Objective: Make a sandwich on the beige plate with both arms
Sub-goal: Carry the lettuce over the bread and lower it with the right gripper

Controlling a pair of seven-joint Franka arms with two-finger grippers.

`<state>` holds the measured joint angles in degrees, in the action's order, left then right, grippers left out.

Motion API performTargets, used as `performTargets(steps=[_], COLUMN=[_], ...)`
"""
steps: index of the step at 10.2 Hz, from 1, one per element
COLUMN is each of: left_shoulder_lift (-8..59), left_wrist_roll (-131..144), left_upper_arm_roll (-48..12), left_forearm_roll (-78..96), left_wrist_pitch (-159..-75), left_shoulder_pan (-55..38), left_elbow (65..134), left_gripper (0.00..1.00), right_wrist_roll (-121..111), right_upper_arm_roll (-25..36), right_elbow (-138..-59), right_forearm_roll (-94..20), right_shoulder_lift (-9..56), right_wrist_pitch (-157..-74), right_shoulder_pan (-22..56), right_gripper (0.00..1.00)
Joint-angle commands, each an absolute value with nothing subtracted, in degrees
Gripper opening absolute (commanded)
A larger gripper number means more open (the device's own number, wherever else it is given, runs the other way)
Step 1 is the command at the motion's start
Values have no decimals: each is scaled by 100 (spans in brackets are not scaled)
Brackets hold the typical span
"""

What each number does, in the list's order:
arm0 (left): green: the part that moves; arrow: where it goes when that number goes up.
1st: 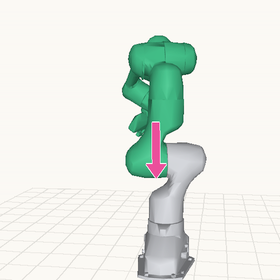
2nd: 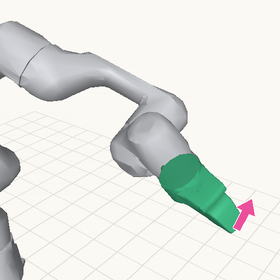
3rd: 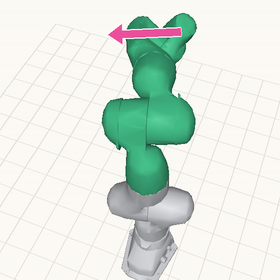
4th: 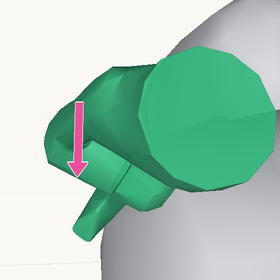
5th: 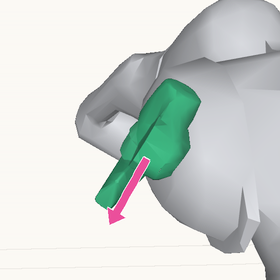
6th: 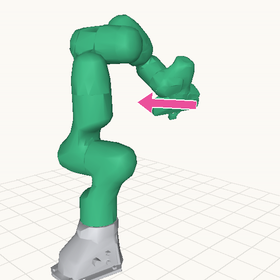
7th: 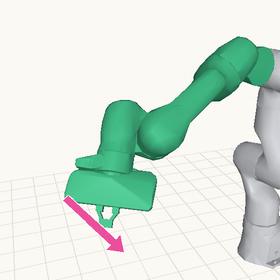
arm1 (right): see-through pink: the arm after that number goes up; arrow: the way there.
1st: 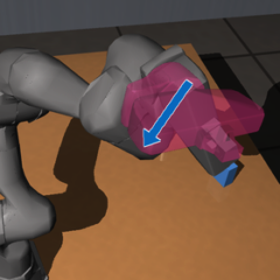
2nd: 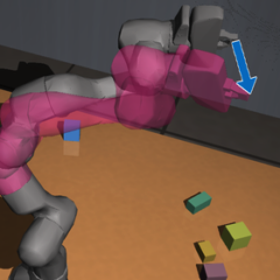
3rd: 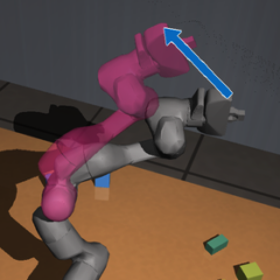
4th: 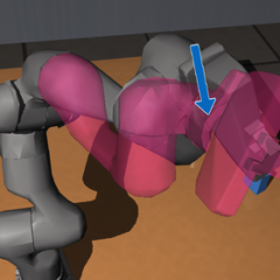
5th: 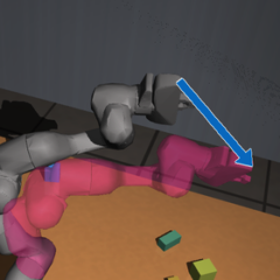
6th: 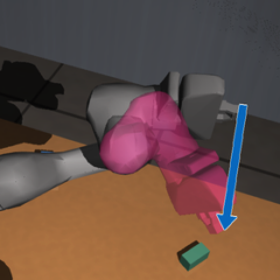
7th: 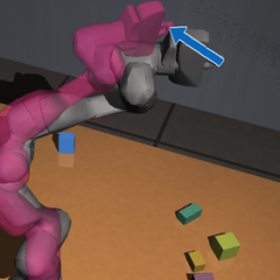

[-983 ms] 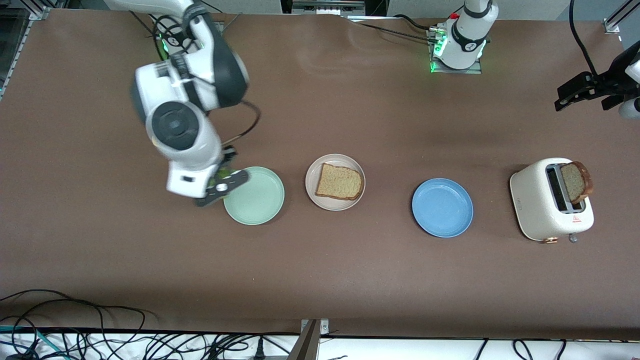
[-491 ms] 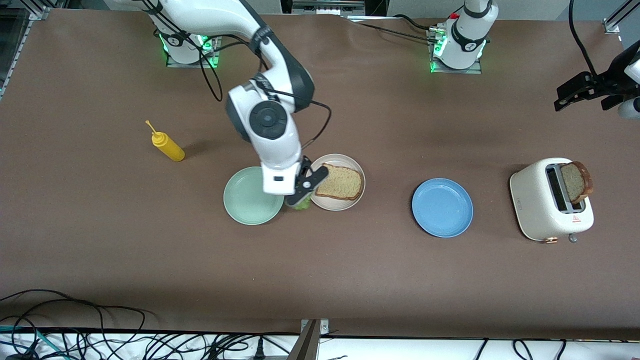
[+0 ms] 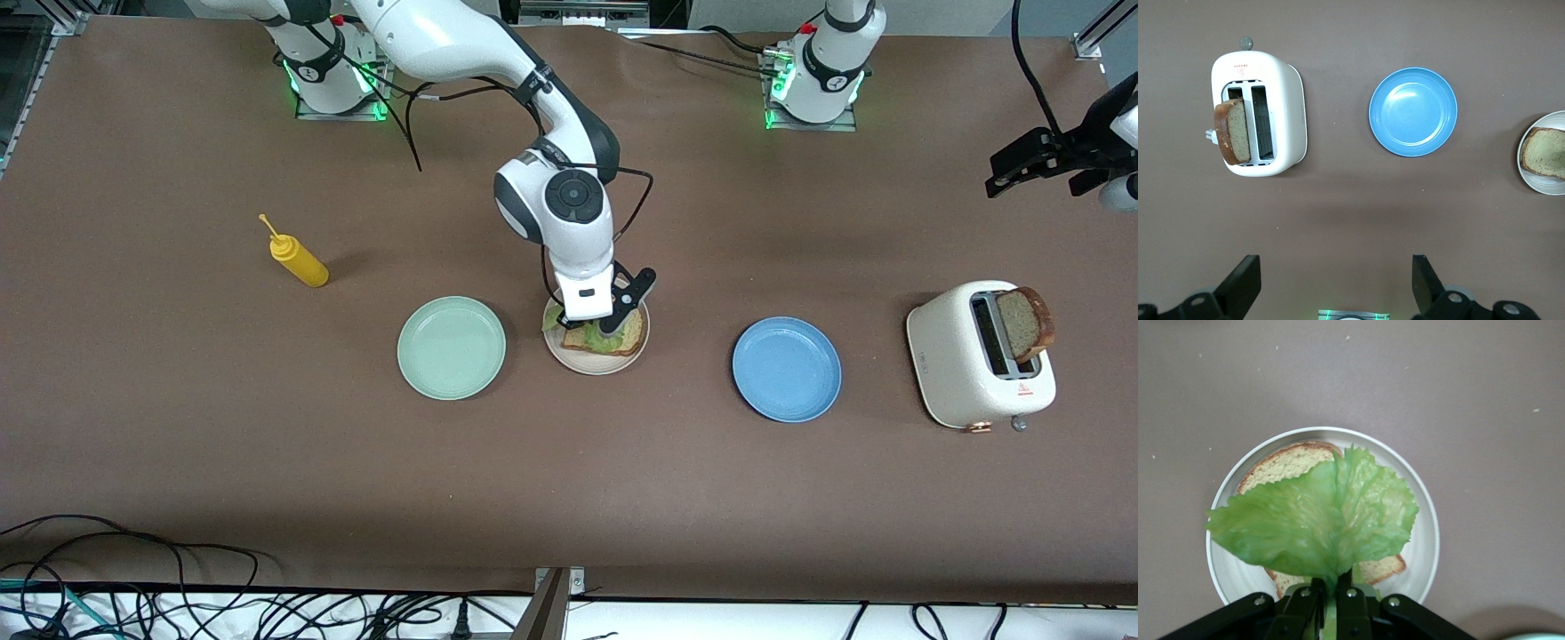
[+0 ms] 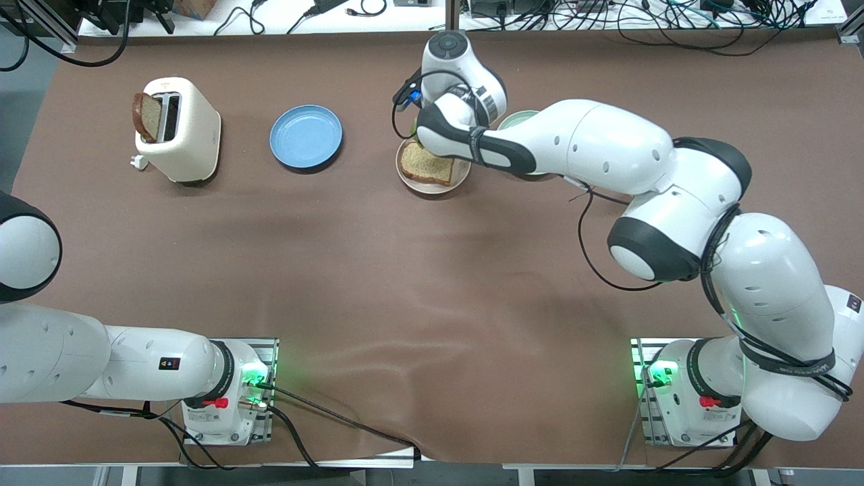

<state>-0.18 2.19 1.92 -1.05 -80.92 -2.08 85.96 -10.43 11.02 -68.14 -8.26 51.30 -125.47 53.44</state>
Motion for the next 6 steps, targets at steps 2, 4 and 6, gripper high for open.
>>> performTargets(steps=[2, 4, 6], left_shoulder_lift=[44, 44, 44], left_wrist_roll=[237, 246, 246], left_upper_arm_roll=[202, 202, 202], left_forearm_roll=[-167, -167, -167], left_wrist_pitch=[-7980, -7980, -7980], left_shoulder_pan=[-211, -220, -220], left_elbow=[8446, 8455, 8464], left_gripper=[100, 100, 100], right_wrist_roll=[-1160, -1108, -1099], right_upper_arm_roll=[1143, 1143, 1143], right_elbow=[-6636, -6636, -6645], right_forearm_roll=[-651, -633, -642], right_shoulder_lift=[5335, 5361, 5396], right_wrist_pitch=[-12656, -12709, -12823], right_shoulder_pan=[5414, 5475, 5502], right_gripper=[0, 9, 100])
